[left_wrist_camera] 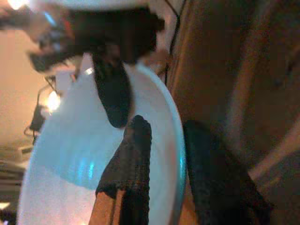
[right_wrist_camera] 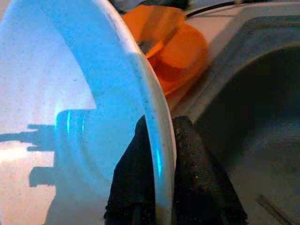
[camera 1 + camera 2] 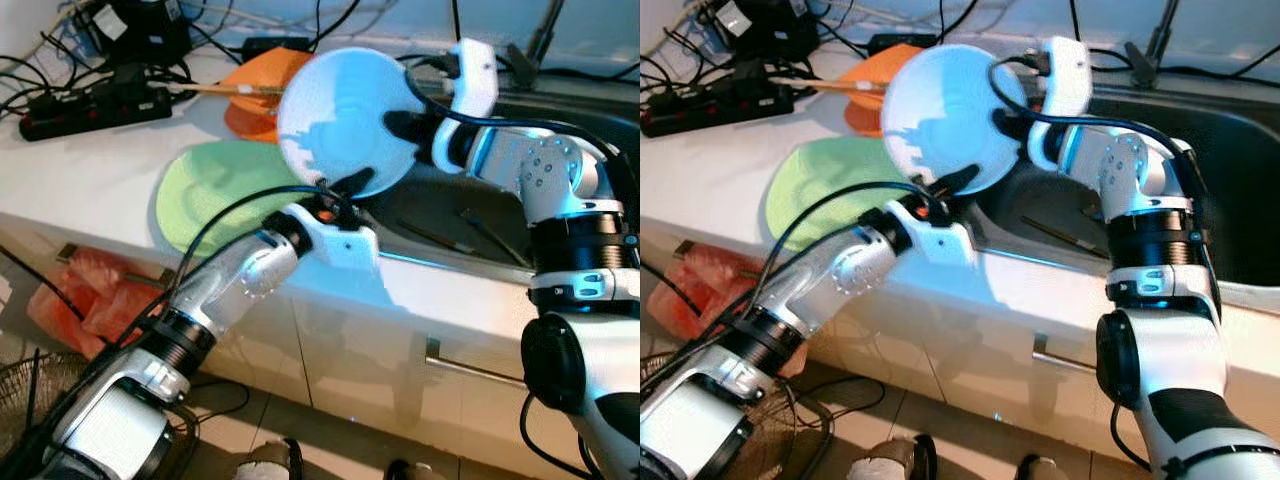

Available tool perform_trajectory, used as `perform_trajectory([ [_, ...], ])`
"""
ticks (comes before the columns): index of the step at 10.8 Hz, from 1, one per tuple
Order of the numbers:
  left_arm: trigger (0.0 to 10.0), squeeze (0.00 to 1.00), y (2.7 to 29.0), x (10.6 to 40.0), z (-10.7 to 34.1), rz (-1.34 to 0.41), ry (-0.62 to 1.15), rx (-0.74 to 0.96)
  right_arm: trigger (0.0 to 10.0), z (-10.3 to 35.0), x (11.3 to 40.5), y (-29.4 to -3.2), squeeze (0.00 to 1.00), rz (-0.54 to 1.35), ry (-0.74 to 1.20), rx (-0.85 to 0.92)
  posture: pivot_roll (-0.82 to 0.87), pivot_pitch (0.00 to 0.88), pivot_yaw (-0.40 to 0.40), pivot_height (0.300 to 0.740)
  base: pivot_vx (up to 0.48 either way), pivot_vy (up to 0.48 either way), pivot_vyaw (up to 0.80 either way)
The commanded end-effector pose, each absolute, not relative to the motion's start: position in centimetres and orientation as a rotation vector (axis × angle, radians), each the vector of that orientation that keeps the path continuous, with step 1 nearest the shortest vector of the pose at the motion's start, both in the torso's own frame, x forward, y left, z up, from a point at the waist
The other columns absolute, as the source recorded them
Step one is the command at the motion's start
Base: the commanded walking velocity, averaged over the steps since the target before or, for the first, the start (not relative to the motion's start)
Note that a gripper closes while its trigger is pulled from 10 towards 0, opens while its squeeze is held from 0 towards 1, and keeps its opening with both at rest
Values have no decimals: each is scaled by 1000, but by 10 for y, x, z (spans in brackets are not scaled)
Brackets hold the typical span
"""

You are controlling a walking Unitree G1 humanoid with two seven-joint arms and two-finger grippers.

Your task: Kitchen organization

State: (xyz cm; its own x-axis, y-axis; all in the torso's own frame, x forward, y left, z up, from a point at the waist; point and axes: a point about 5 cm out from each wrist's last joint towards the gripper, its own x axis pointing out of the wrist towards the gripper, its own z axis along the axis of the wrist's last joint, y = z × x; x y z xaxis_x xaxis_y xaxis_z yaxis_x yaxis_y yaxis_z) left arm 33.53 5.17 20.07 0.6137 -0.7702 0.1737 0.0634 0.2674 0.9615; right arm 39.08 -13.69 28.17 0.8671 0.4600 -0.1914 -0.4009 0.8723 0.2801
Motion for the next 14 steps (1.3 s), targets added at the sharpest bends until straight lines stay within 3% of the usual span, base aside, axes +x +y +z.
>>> perform_trajectory([
  [1, 10000, 1000, 52, 330, 214, -610, -814, 1108, 0, 285, 393, -142, 0, 416, 231, 243, 108, 135, 71, 740, 0, 0, 0],
  [4, 10000, 1000, 51, 314, 241, -575, -991, 945, 0, 283, 401, -162, 0, 283, 176, 255, 111, 137, 74, 740, 0, 0, 0],
  [6, 10000, 1000, 54, 307, 252, -571, -1010, 831, 0, 272, 405, -187, 0, 162, 153, 153, 109, 141, 73, 740, 0, 0, 0],
  [9, 10000, 1000, 69, 318, 245, -585, -787, 633, 0, 238, 406, -223, 0, 10, 207, 14, 114, 145, 71, 740, 0, 0, 0],
  [12, 10000, 1000, 72, 348, 229, -614, -321, 171, 0, 219, 401, -259, 0, -98, 252, -52, 125, 144, 73, 740, 0, 0, 0],
  [14, 10000, 1000, 72, 354, 242, -603, -292, 29, 0, 206, 396, -273, 0, -132, 292, -125, 127, 142, 71, 740, 0, 0, 0],
])
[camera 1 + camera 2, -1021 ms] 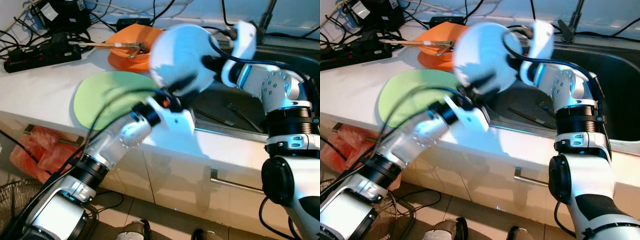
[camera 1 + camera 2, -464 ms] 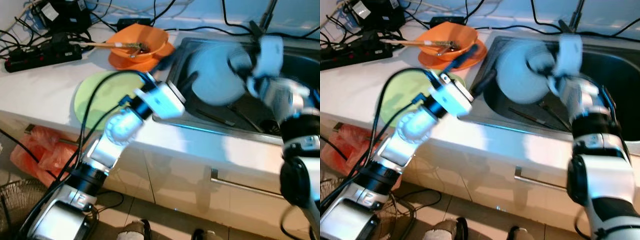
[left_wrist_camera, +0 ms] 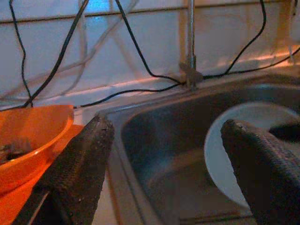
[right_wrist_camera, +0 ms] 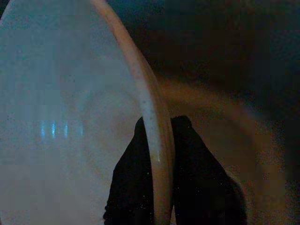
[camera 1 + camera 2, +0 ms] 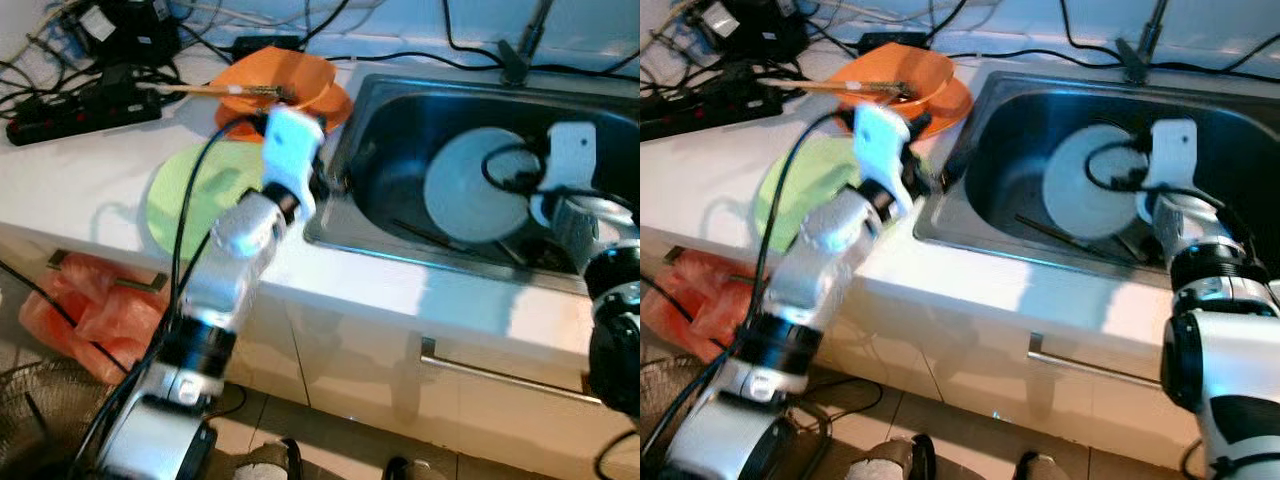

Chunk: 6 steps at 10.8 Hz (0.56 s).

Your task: Kitchen organization

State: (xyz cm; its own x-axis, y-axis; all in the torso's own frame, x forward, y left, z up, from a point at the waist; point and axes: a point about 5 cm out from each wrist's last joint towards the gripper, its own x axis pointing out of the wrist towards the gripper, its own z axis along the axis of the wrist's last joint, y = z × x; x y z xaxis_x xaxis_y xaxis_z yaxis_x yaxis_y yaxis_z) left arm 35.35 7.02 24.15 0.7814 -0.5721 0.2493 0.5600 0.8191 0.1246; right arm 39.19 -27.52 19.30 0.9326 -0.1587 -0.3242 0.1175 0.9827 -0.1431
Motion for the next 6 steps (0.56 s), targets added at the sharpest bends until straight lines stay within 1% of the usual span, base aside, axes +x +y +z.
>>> perform_trajectory([
  [1, 10000, 1000, 75, 356, 246, -618, -257, 33, 0, 195, 391, -280, 0, -144, 324, -165, 128, 142, 71, 740, 0, 0, 0],
  [2, 10000, 1000, 78, 357, 246, -634, -185, 20, 0, 185, 388, -283, 0, -147, 352, -176, 135, 142, 75, 740, 0, 0, 0],
  [3, 10000, 1000, 79, 356, 250, -669, -165, 50, 0, 179, 386, -281, 0, -129, 370, -139, 138, 142, 82, 740, 0, 0, 0],
  [4, 10000, 1000, 76, 354, 250, -709, -129, 36, 0, 175, 386, -277, 0, -105, 380, -144, 138, 142, 85, 740, 0, 0, 0],
  [5, 10000, 1000, 73, 353, 246, -770, -62, 27, 0, 170, 389, -266, 0, -59, 387, -149, 137, 141, 90, 740, 0, 0, 0],
  [6, 10000, 1000, 72, 352, 246, -791, -40, 24, 0, 168, 391, -257, 0, -24, 389, -148, 137, 141, 91, 740, 0, 0, 0],
])
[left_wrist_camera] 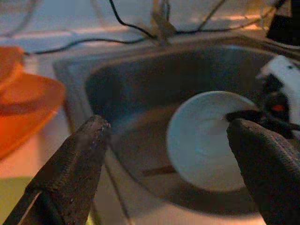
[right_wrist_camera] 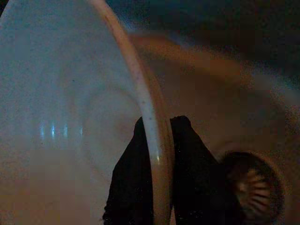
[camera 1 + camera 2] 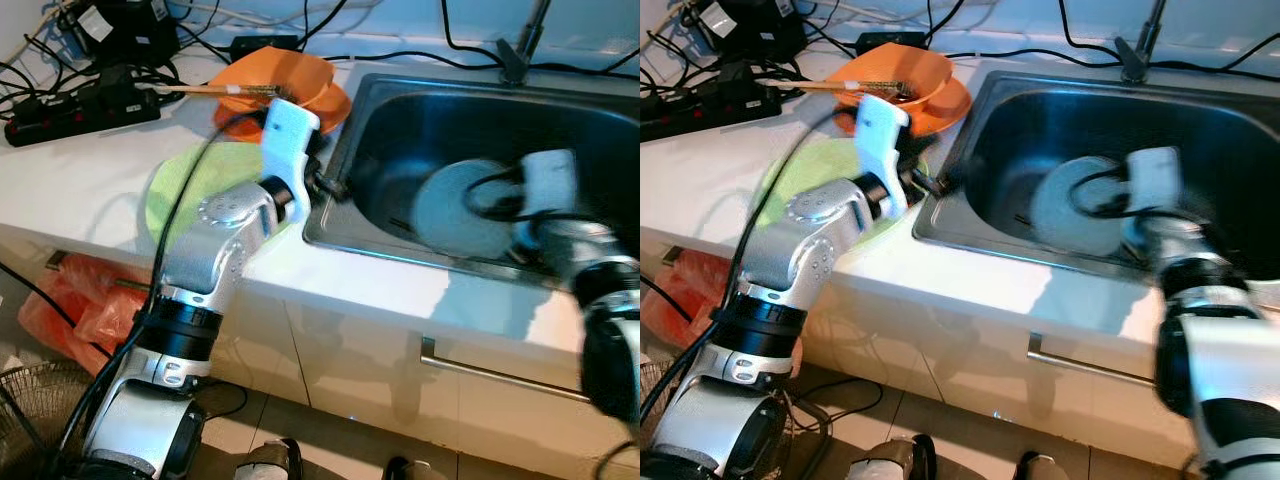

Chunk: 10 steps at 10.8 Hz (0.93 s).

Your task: Kitchen organization

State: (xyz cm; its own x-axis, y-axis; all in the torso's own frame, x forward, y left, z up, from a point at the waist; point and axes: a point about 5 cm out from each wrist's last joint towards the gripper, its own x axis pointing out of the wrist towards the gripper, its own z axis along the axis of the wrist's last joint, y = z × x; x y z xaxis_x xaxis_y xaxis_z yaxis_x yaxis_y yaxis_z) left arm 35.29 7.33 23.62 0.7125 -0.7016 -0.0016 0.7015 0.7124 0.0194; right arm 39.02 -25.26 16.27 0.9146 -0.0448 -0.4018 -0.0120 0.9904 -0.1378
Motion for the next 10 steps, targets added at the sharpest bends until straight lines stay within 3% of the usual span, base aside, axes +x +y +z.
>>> perform_trajectory([
  [1, 10000, 1000, 71, 350, 245, -818, -12, 47, 0, 165, 392, -249, 0, 7, 388, -156, 137, 141, 91, 740, 0, 0, 0],
  [2, 10000, 1000, 70, 349, 244, -827, 1, 48, 4275, 161, 392, -246, 0, 14, 393, -155, 140, 141, 91, 740, 0, 0, 0],
  [3, 10000, 1000, 70, 347, 241, -838, 20, 49, 4314, 159, 391, -247, 0, 7, 395, -163, 140, 141, 90, 740, 0, 0, 0],
  [4, 10000, 1000, 69, 345, 236, -854, 40, 65, 6235, 157, 390, -248, 0, 3, 397, -162, 142, 141, 91, 740, 0, 0, 0],
  [5, 10000, 1000, 67, 342, 226, -874, 72, 107, 0, 156, 389, -248, 118, 9, 392, -156, 142, 141, 91, 740, 0, 0, 0],
  [6, 10000, 1000, 67, 341, 222, -882, 101, 94, 3176, 155, 389, -248, 267, 12, 397, -160, 142, 141, 91, 740, 0, 0, 0],
  [7, 10000, 1000, 66, 338, 216, -894, 132, 86, 10000, 153, 388, -247, 765, 9, 405, -168, 142, 141, 91, 740, 0, 0, 0],
  [8, 10000, 1000, 65, 336, 209, -899, 151, 84, 10000, 152, 388, -247, 1000, 8, 407, -170, 137, 142, 91, 740, 0, 0, 0],
  [10, 10000, 1000, 65, 335, 206, -895, 153, 108, 10000, 151, 388, -247, 1000, 10, 408, -166, 137, 142, 89, 740, 0, 0, 0],
])
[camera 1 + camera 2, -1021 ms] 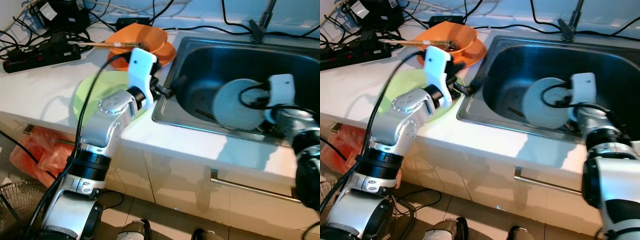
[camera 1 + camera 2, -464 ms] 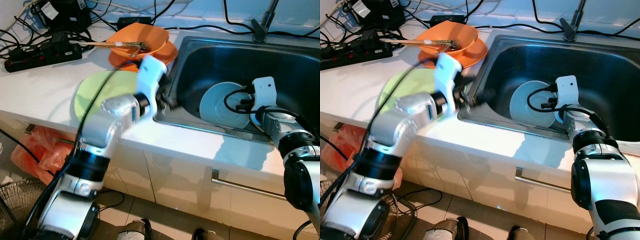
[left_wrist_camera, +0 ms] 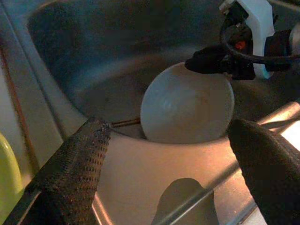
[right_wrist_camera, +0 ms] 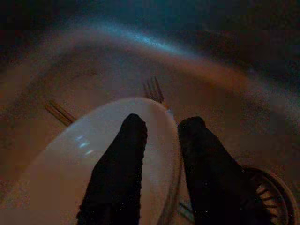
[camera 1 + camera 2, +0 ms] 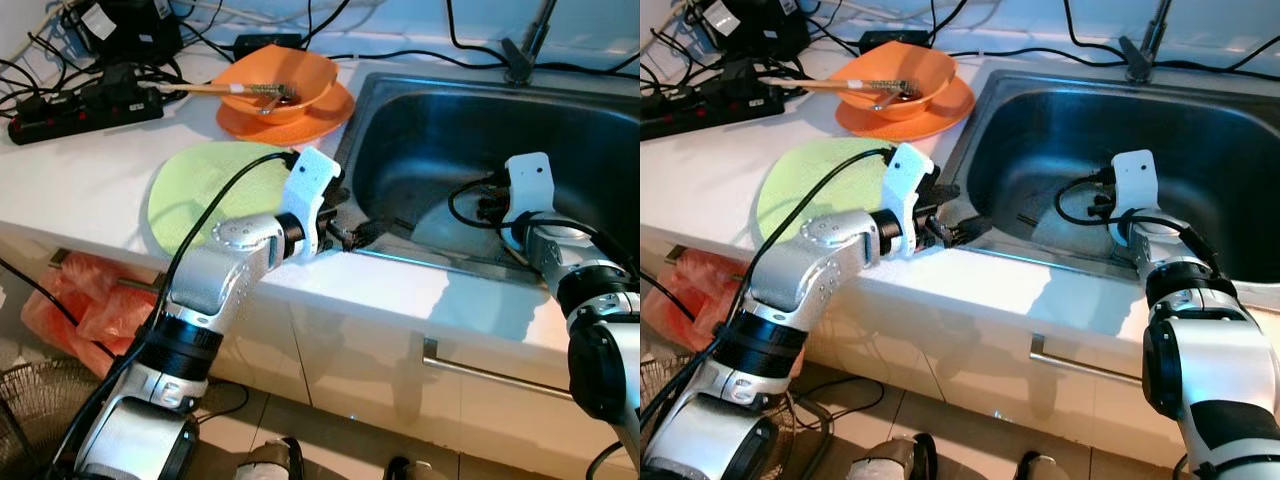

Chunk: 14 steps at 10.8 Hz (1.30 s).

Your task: Kitchen organization

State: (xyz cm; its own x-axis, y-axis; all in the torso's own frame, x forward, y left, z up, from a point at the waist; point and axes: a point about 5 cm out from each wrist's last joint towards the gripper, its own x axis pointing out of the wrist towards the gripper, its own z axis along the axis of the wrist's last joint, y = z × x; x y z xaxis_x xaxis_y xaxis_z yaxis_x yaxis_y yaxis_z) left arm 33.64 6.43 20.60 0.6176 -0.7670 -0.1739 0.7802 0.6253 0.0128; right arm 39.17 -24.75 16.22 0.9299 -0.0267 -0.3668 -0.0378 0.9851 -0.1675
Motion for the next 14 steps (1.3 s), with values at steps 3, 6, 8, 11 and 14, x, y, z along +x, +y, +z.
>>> perform_trajectory([
  [3, 10000, 1000, 63, 330, 204, -916, 164, 108, 10000, 149, 388, -240, 1000, 52, 405, -152, 139, 142, 87, 740, 0, 0, 0],
  [6, 10000, 1000, 69, 332, 202, -878, 163, 138, 10000, 160, 394, -233, 1000, 79, 357, -136, 134, 135, 79, 740, 0, 0, 0],
  [8, 10000, 1000, 74, 333, 208, -837, 133, 216, 10000, 185, 404, -219, 1000, 130, 256, -93, 128, 128, 73, 740, 0, 0, 0],
  [11, 10000, 1000, 79, 335, 212, -762, 75, 251, 10000, 214, 411, -204, 1000, 168, 97, -75, 113, 113, 63, 740, 0, 0, 0],
  [14, 10000, 1000, 88, 324, 205, -711, 37, 476, 10000, 218, 405, -197, 1000, 142, 11, 2, 109, 95, 50, 740, 0, 0, 0],
])
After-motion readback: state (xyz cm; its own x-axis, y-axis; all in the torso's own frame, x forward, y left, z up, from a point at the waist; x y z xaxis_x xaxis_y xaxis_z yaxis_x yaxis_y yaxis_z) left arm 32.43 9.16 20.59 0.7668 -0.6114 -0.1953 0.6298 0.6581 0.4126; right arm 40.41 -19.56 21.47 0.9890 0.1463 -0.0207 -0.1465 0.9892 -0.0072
